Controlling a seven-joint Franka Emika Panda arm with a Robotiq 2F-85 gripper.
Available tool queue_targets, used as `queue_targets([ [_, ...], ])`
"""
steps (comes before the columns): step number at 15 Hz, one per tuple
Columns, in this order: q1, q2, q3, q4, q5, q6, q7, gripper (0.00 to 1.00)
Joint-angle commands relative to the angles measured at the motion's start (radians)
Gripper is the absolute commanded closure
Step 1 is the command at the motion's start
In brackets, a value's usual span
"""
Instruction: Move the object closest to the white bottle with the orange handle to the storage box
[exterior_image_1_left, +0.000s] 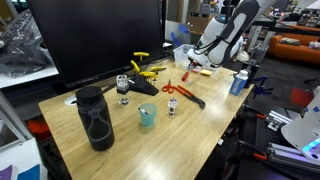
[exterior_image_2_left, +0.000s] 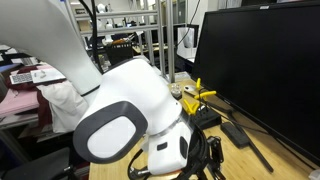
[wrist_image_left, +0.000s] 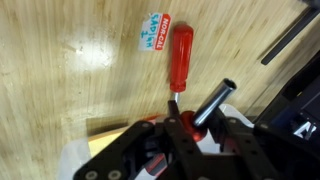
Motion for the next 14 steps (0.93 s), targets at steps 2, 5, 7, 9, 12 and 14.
queue_targets([
  [2,-0.017,-0.039,0.036,-0.021,-0.022,0.035,-0.017,0.92],
  [5,-0.028,-0.043,0.049,-0.022,-0.028,0.066,-0.021,0.92],
  [7,-0.039,-0.046,0.062,-0.023,-0.032,0.086,-0.017,0.92],
  [9,-0.039,-0.038,0.065,-0.023,-0.026,0.118,-0.01,0.92],
  [12,-0.054,-0.034,0.08,-0.026,-0.024,0.179,0.004,0.92],
  [14,-0.06,-0.026,0.085,-0.027,-0.023,0.229,0.012,0.92],
])
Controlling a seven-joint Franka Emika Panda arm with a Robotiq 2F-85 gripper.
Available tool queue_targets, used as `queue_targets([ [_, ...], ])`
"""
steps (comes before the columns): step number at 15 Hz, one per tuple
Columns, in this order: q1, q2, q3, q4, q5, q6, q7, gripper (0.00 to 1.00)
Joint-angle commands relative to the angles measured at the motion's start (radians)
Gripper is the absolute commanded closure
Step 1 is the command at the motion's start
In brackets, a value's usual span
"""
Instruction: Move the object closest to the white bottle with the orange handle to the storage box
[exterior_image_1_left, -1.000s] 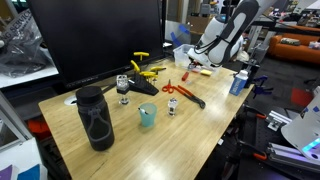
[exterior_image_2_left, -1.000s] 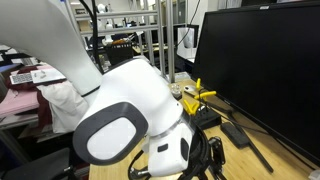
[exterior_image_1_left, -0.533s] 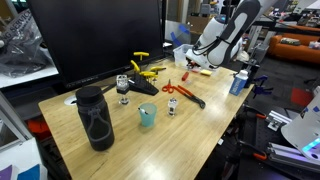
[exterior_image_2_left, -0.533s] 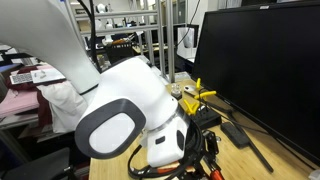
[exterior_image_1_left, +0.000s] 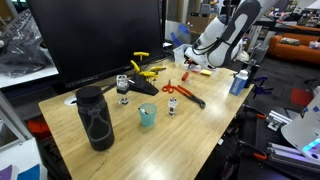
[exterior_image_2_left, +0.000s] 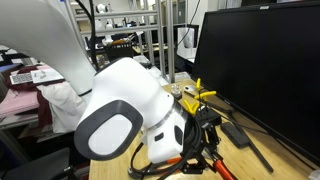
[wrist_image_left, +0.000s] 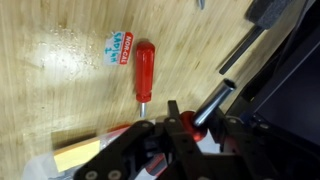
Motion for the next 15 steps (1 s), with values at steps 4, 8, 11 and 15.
queue_targets([
  [4,0.112,-0.13,-0.187,-0.026,0.045,0.036,-0.063,0.92],
  [8,0.2,-0.199,-0.346,0.003,0.066,0.033,-0.102,0.92],
  [11,0.201,-0.232,-0.366,-0.013,0.047,0.031,-0.085,0.92],
  [15,0.153,-0.227,-0.331,-0.047,0.036,0.012,-0.041,0.92],
])
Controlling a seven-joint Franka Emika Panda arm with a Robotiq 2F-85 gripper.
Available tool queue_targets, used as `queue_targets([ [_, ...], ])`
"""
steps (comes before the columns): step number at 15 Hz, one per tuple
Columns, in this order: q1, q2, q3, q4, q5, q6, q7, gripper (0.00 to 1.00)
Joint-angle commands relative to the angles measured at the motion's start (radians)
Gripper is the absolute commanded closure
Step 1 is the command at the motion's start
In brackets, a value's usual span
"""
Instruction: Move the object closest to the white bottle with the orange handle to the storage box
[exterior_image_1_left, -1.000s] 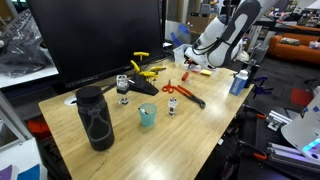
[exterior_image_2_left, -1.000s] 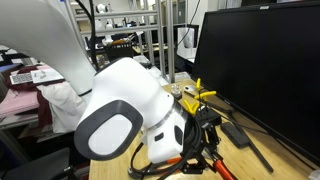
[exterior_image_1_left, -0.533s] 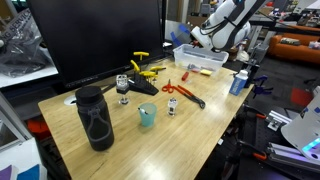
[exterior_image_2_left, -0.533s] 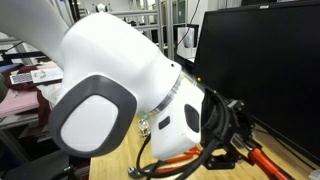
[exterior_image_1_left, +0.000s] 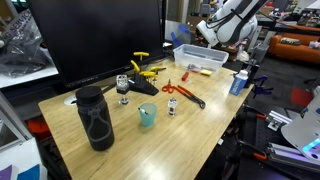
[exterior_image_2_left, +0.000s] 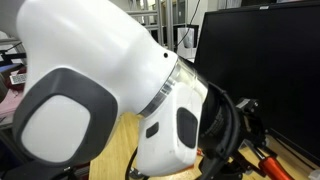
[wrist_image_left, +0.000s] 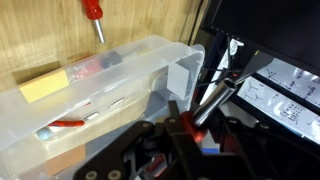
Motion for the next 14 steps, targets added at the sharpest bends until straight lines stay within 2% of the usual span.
queue_targets([
  [1,-0.051,-0.001,0.031,-0.014,0.001,-0.014,0.045,0.92],
  [5,-0.162,-0.02,0.102,-0.016,-0.014,-0.051,0.131,0.92],
  [10,-0.352,-0.01,0.265,0.006,-0.036,-0.096,0.234,0.92],
  [11,-0.445,-0.017,0.385,0.016,0.108,-0.107,0.117,0.92],
  [14,-0.6,0.017,0.55,0.061,0.209,-0.128,0.075,0.92],
])
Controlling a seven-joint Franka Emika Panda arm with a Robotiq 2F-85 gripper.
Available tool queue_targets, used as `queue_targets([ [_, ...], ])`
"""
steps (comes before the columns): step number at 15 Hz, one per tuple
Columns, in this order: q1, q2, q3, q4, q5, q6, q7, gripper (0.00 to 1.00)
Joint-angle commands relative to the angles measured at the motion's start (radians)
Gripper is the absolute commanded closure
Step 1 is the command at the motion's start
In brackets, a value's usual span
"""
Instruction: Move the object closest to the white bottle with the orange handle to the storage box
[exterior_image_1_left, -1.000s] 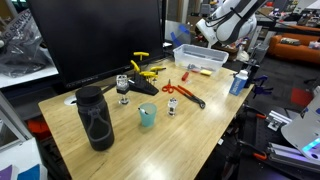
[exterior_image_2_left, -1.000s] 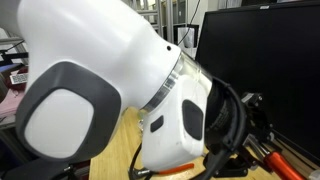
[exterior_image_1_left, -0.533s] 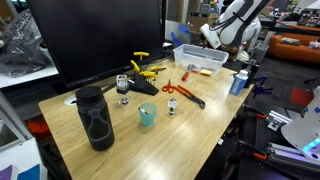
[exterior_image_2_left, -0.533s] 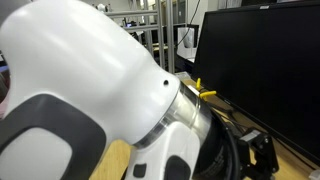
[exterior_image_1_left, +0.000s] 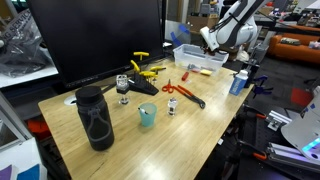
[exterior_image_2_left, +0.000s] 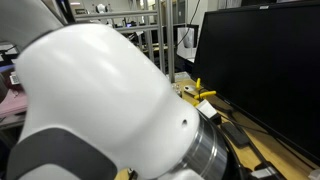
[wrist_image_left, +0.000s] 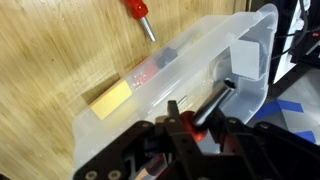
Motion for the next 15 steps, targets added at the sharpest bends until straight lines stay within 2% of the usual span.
queue_targets([
  [1,-0.198,0.022,0.203,0.071,0.114,-0.045,-0.075,0.92],
  [4,-0.323,0.075,0.315,0.135,0.183,-0.066,-0.103,0.92],
  [6,-0.385,0.118,0.363,0.178,0.211,-0.066,-0.111,0.92],
  [7,-0.421,0.139,0.382,0.193,0.159,-0.062,-0.059,0.92],
  [8,-0.45,0.158,0.404,0.211,0.158,-0.062,-0.061,0.92],
  [15,-0.561,0.227,0.494,0.287,0.166,-0.043,-0.057,0.92],
])
